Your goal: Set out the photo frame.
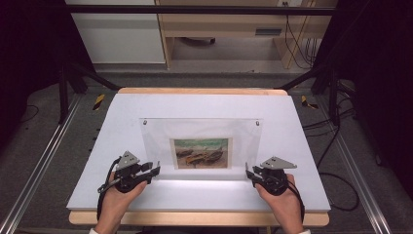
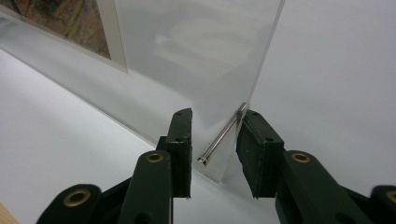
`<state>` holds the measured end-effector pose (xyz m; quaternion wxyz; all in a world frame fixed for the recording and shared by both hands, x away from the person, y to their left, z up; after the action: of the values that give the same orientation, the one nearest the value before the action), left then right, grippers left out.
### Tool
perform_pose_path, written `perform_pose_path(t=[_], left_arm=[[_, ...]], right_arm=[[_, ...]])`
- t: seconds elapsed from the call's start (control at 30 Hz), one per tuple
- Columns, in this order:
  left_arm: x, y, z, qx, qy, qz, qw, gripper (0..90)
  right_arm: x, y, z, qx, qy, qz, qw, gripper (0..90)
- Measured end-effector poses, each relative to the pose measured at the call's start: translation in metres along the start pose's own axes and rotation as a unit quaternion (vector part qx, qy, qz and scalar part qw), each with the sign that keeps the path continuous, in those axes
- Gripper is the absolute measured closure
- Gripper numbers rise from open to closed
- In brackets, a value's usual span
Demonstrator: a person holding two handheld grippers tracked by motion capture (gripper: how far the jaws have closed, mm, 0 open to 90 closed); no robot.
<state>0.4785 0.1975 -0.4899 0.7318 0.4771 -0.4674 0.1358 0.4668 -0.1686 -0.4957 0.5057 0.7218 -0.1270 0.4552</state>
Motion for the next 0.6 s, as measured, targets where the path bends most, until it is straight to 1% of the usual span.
perform_pose_path(t=[0.33,0.53,0.6], left_arm=[[-0.0005,0.0006,0.0009,0.002,-0.001,0.0,1.0,59.7],[-0.0004,0.0007,0.0014,0.004,-0.002,-0.001,1.0,59.6],[-0.0003,0.0007,0.0016,0.005,-0.002,-0.002,1.0,59.5]], right_arm=[[-0.0011,0.0002,-0.0011,0.001,-0.006,0.003,1.0,66.4],[-0.0013,0.0003,-0.0007,0.001,-0.002,0.005,1.0,66.4],[-0.0013,0.0003,-0.0002,-0.002,0.003,0.005,1.0,66.3]])
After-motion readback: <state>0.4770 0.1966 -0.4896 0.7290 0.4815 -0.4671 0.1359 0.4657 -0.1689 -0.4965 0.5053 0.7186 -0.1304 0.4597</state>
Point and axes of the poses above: each handheld gripper's, and its own axes: y roughly backward along the jaws, x roughly out of its top, z roughly to its right, the point moved 7 cm from there along -y, roughly forward along the jaws, and after that the axes turned 2 degrees about x, right-handed, at the moved point
